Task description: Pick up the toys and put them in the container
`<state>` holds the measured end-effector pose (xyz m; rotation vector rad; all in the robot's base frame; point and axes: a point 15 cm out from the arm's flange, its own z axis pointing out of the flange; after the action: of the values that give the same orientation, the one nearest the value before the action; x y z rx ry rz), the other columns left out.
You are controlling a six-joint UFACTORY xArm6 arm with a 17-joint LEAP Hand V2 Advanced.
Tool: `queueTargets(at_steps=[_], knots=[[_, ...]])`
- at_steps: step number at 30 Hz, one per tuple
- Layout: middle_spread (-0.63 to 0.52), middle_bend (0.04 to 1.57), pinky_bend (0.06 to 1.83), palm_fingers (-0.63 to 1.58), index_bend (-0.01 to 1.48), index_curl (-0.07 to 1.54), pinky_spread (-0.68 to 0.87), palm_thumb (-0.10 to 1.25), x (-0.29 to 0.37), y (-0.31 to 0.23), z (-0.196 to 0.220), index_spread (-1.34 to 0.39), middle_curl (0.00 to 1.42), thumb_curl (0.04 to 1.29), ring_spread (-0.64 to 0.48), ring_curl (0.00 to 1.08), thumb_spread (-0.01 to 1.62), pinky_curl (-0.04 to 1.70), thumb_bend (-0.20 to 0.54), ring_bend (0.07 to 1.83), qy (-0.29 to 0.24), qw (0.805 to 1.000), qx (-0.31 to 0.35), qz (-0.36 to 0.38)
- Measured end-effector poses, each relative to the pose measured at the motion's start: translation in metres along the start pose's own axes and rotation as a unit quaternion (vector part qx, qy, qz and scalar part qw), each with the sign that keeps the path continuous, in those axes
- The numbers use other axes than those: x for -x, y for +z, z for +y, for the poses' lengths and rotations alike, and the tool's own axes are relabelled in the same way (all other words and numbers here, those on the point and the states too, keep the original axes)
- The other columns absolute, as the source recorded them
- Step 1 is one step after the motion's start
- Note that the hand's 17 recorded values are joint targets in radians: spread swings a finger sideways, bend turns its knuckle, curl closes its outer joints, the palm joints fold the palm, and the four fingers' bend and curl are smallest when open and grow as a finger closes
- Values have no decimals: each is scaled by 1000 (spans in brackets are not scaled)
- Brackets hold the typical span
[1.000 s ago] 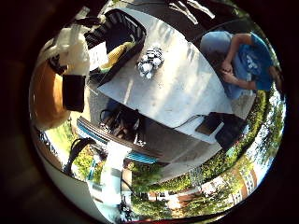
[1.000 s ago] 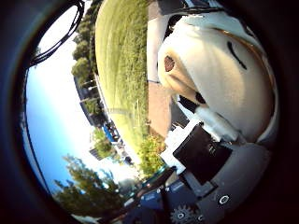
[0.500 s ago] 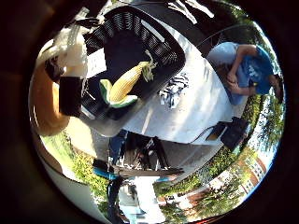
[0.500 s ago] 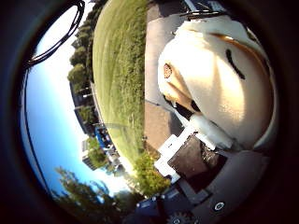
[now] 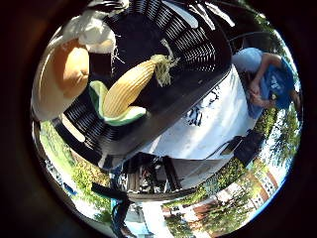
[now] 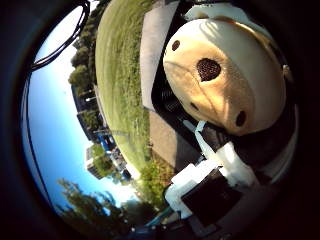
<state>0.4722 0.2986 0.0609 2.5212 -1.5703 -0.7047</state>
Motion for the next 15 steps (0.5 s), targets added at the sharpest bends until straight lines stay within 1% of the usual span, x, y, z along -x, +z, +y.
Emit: queueTargets(at_steps=[3,6,11,15], knots=[[93,192,835,-173,554,66,474,694,-5,-3,14,-396,509,414,308,401,1166,567,-30,542,-12,1000,24,-1],[123,143,777,-140,459,80,494,698,-14,-21,25,-415,455,400,326,369,1155,526,-27,482,-18,999,28,5],[142,131,667,-114,373,116,502,699,-47,-85,55,-428,387,386,335,338,1142,460,-27,413,-23,999,20,27],[131,153,577,-40,311,153,495,714,-92,-149,83,-414,351,378,316,327,1138,408,-24,388,-30,998,-11,59]])
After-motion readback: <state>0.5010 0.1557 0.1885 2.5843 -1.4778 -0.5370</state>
